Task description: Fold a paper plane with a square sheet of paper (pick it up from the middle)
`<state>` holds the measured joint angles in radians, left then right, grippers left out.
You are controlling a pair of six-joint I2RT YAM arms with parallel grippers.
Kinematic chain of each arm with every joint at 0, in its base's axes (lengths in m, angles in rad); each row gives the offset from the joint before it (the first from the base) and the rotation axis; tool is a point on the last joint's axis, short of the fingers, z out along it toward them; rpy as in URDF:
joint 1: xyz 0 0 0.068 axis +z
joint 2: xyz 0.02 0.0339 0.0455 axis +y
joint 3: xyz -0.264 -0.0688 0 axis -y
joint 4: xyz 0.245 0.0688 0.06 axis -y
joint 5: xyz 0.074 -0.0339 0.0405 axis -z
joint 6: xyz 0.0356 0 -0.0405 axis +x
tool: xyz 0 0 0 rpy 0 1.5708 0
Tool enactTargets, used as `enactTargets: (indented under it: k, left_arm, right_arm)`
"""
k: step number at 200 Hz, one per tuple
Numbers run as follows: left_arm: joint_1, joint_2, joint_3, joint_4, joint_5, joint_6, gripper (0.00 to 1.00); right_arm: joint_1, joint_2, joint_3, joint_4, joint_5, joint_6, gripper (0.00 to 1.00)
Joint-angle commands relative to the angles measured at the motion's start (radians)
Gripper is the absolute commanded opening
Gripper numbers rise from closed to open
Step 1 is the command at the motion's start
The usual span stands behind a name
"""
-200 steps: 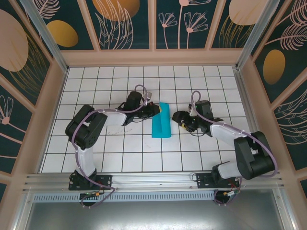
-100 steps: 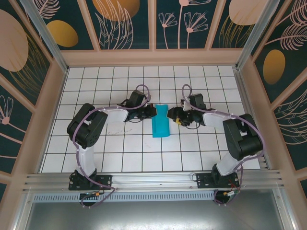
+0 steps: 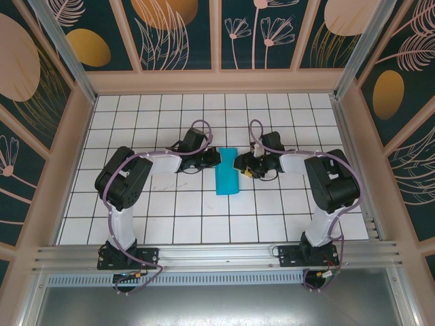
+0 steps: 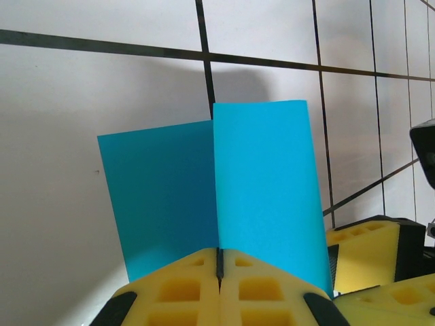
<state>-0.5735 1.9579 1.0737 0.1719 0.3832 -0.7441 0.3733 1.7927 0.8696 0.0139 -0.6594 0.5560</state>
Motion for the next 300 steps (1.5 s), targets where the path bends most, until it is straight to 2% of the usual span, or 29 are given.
enactTargets:
  k: [1,35,50,71,150,166,174,201,252,300]
  left_arm:
    - [0.001,0.013,-0.006,-0.005,-0.001,0.007,0.06]
    - [0.001,-0.012,-0.010,-0.015,-0.018,0.001,0.18]
    - [0.001,-0.034,-0.011,-0.028,-0.041,-0.007,0.31]
    - [0.002,-0.081,-0.011,-0.048,-0.079,-0.019,0.43]
    - [0.020,-0.284,-0.095,-0.090,-0.362,-0.045,0.79]
    - [0.029,-0.318,-0.133,-0.086,-0.407,-0.041,0.89]
    - [0.032,-0.333,-0.148,-0.079,-0.428,-0.033,0.98]
    - [0.040,-0.364,-0.182,-0.066,-0.483,0.002,0.99]
    - [0.044,-0.355,-0.193,-0.059,-0.474,0.056,0.99]
    - [0.046,-0.334,-0.231,0.027,-0.376,0.017,0.96]
  right_arm:
    - [0.017,0.035,0.020,-0.028,0.001,-0.020,0.54]
    - [0.025,0.061,0.023,-0.050,0.041,-0.028,0.48]
    - [0.032,0.073,0.023,-0.069,0.078,-0.035,0.46]
    - [0.042,0.091,0.022,-0.089,0.121,-0.042,0.43]
    - [0.138,0.180,0.105,-0.229,0.306,-0.102,0.48]
    - [0.155,0.199,0.115,-0.244,0.336,-0.091,0.48]
    - [0.163,0.207,0.117,-0.247,0.348,-0.090,0.48]
    - [0.188,0.235,0.129,-0.271,0.389,-0.096,0.50]
    - [0.218,0.292,0.162,-0.307,0.436,-0.110,0.57]
    - [0.225,0.316,0.163,-0.309,0.457,-0.115,0.58]
